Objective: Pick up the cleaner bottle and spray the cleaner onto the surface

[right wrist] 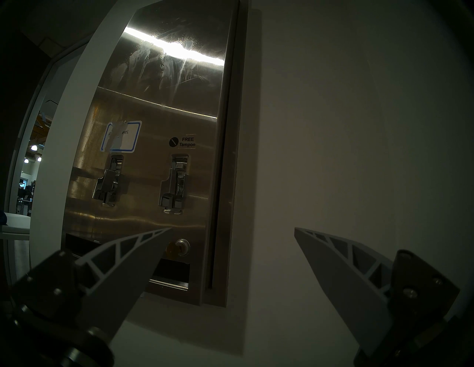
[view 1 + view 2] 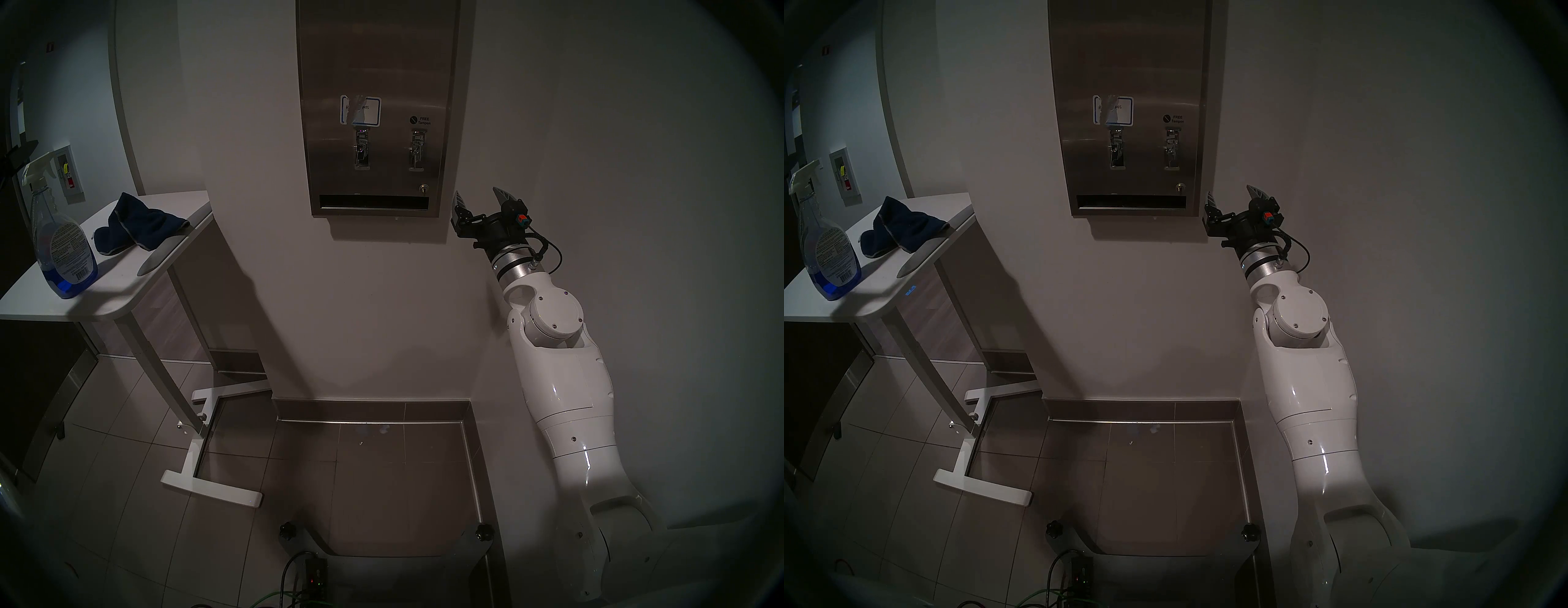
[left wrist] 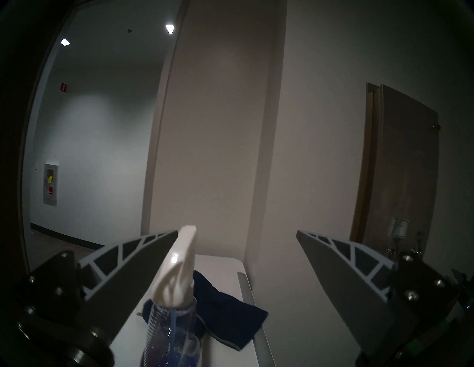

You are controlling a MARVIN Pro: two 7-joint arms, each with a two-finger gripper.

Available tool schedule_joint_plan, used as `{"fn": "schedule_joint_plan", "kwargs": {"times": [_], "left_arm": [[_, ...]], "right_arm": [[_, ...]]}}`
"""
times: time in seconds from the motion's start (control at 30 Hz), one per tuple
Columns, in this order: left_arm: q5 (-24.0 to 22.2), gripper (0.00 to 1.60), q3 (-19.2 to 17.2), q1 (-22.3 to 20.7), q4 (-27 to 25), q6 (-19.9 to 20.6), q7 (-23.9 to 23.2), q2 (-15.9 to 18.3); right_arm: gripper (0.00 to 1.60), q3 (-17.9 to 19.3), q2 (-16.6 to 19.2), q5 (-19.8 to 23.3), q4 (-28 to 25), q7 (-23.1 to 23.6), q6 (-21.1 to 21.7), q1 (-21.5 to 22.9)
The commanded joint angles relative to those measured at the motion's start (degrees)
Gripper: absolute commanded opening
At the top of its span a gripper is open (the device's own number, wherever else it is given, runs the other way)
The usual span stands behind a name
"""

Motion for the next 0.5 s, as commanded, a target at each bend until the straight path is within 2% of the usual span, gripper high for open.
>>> {"fn": "schedule_joint_plan", "kwargs": {"times": [0.0, 0.47], "left_arm": [[2.84, 1.6, -1.85, 4.96, 0.99, -4.18, -6.8, 1.85], [5.79, 1.6, -1.02, 5.51, 1.56, -8.91, -11.22, 0.35]], "right_arm": [[1.6, 0.14, 0.17, 0.0, -2.17, 0.16, -0.46, 1.73], [1.6, 0.06, 0.27, 0.09, -2.21, 0.1, -0.44, 1.72]]}}
